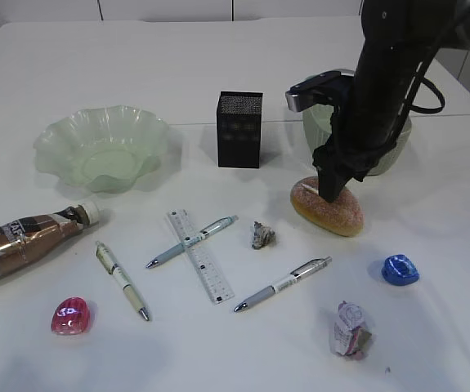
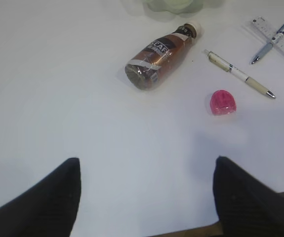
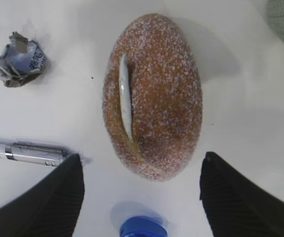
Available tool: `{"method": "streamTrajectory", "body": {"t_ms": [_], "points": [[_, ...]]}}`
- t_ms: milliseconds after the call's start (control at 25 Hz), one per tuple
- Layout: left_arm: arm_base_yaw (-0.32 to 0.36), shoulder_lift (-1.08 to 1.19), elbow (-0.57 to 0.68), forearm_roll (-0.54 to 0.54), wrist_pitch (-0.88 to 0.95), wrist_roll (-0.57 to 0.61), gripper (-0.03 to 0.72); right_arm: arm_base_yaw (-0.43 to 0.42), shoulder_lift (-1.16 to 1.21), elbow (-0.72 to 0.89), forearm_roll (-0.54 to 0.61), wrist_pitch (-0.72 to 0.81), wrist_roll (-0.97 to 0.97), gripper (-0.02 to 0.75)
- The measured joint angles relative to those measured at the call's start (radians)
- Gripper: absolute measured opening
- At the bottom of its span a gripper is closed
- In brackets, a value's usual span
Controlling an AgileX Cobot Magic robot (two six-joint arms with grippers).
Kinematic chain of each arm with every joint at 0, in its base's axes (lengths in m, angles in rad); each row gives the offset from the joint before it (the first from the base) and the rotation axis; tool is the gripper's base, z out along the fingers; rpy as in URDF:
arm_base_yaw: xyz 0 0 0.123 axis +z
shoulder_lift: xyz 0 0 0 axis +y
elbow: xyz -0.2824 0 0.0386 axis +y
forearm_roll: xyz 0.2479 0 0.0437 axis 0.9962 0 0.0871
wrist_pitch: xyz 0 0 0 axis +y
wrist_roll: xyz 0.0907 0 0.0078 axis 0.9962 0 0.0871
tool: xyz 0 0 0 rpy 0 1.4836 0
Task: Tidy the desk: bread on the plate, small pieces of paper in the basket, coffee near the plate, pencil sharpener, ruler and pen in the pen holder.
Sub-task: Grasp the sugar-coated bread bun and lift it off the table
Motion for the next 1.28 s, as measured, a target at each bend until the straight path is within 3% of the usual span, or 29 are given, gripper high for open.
{"method": "streamTrajectory", "body": {"t_ms": [960, 1280], "points": [[0.0, 0.0, 0.0, 0.018, 0.004, -0.042, 0.592, 0.0, 0.095, -0.002, -0.02, -0.044, -0.005, 0.568], [0.0, 0.0, 0.0, 0.02, 0.004, -0.046, 0.592, 0.0, 0.097, -0.002, 0.036, -0.046, -0.005, 0.568]]}}
